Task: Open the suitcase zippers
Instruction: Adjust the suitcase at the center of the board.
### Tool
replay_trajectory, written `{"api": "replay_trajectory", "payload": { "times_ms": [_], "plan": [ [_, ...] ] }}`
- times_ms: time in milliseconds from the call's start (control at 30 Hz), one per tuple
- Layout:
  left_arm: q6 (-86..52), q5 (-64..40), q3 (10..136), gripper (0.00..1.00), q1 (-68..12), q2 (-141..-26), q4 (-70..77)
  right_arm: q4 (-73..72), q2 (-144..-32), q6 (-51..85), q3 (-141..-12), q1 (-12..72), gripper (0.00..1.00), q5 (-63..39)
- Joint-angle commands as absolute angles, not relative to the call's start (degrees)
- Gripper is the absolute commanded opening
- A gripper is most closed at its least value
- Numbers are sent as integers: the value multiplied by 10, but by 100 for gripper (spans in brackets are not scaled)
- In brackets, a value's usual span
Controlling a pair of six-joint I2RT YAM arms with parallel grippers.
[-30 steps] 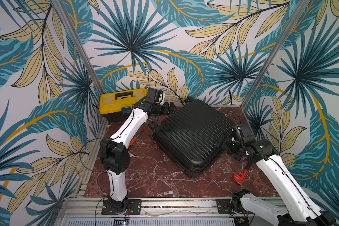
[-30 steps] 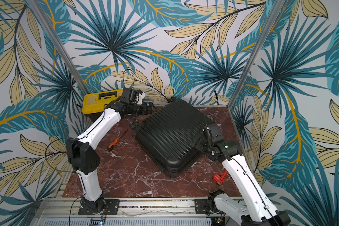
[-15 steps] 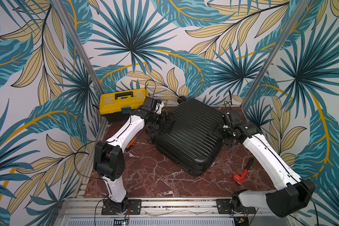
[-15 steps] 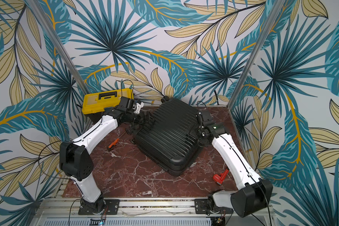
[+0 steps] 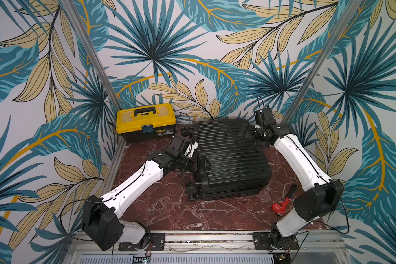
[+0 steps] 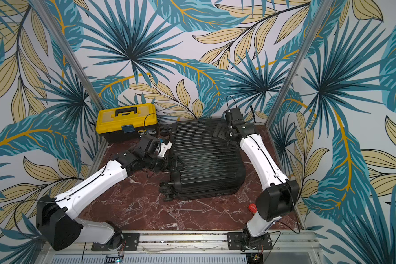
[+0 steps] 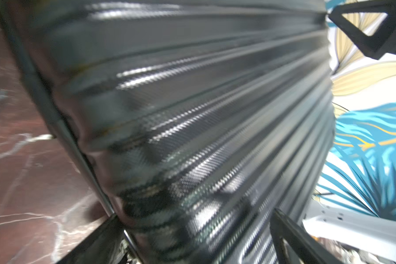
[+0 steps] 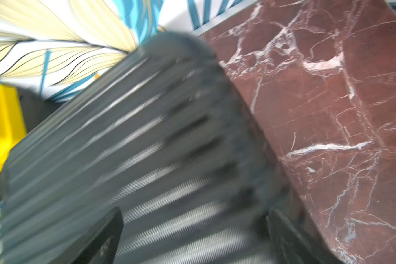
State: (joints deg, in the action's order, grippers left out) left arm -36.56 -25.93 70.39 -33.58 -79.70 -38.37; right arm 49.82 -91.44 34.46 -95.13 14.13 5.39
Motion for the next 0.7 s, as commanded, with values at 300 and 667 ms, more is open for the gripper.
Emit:
{"api": "replay_trajectory", "payload": {
  "times_ms": [300, 667],
  "plan": [
    [-322, -257, 651, 99, -349, -763, -343, 660, -647, 297, -766, 183, 78, 16],
    [-320, -249, 682, 100, -426, -804, -330, 668, -587, 319, -636, 216, 15, -132]
  ]
}}
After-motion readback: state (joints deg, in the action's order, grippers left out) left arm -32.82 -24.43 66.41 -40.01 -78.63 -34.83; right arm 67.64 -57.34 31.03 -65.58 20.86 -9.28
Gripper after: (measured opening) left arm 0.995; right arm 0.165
